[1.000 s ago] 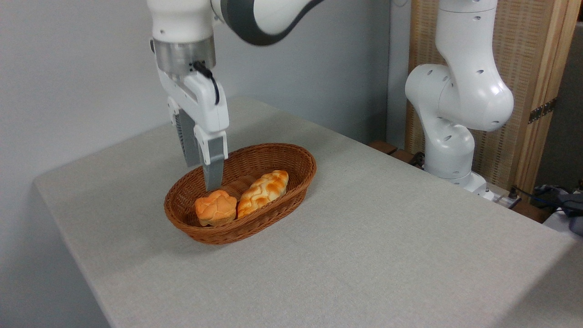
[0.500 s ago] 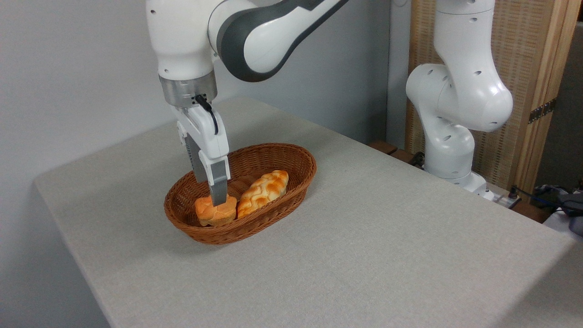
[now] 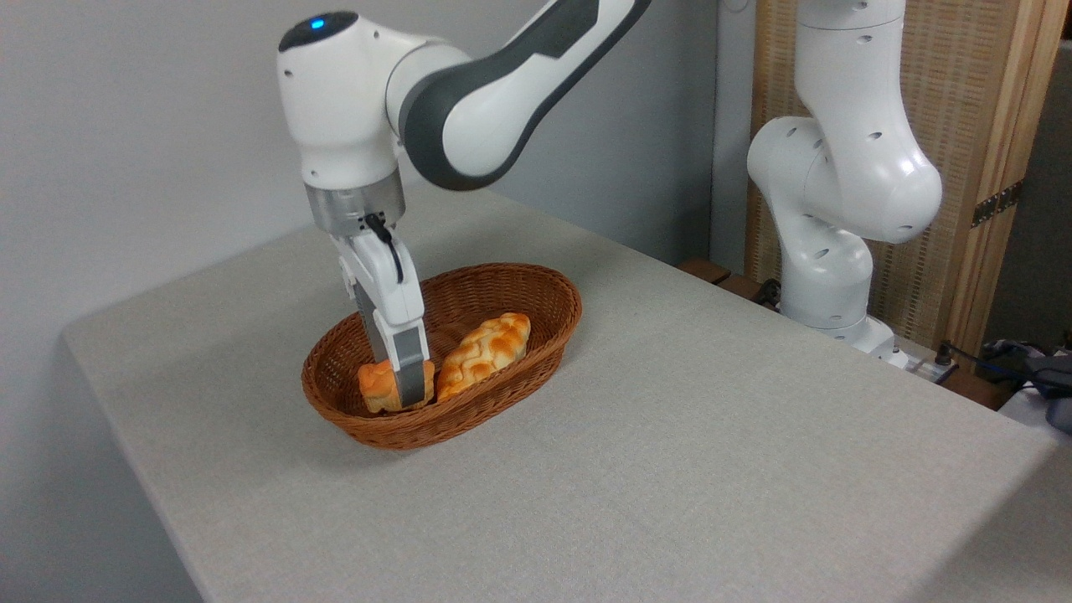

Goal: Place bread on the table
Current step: 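Close the gripper on the orange bun inside the basket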

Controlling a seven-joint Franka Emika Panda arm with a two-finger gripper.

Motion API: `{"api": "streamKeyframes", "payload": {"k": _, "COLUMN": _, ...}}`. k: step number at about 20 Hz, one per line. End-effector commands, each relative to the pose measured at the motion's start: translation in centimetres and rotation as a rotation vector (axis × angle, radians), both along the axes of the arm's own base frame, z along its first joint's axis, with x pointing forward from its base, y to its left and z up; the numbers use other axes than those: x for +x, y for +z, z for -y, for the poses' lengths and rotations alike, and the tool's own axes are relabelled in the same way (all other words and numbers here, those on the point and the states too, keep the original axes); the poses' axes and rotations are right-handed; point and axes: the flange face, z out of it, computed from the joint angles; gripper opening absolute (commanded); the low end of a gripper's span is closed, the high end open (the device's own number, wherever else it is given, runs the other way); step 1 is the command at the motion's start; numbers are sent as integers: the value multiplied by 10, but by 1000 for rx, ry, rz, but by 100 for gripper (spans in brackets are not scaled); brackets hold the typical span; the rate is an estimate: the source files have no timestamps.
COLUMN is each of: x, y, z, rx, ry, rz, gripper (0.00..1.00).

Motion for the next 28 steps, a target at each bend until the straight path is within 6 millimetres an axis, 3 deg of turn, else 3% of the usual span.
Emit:
{"api": "streamKeyframes", "payload": {"k": 1, "x": 1, "y": -14, "z": 5, "rx": 8, "ry": -23, "rz": 8, "gripper": 85}}
{"api": "streamKeyframes", "payload": {"k": 3, "x": 1, "y": -12, "z": 5, "rx": 6, "ry": -23, "rz": 14, "gripper": 63}}
{"api": "streamKeyframes", "payload": {"k": 4, "x": 1, "y": -12, "z": 5, "rx": 6, "ry": -24, "rz": 14, "gripper": 59}}
{"api": "streamKeyframes", "payload": {"k": 14, "x": 0, "y": -11, "z": 4, "rx": 8, "ry": -22, "rz": 9, "gripper": 58}}
{"api": "streamKeyframes", "payload": {"k": 18, "x": -2, "y": 2, "z": 3, "rx": -2, "ry": -2, "rz": 1, "gripper": 49}}
{"api": "streamKeyframes", "payload": {"k": 23, "x": 4, "y": 57, "z": -15, "rx": 20, "ry": 2, "rz": -90, "gripper": 49}}
{"api": "streamKeyframes", "payload": {"k": 27, "x": 18, "y": 90, "z": -52, "rx": 9, "ry": 41, "rz": -65, "gripper": 52}}
{"api": "streamKeyframes", "payload": {"k": 28, "x": 24, "y": 95, "z": -73, "rx": 7, "ry": 71, "rz": -51, "gripper": 52}}
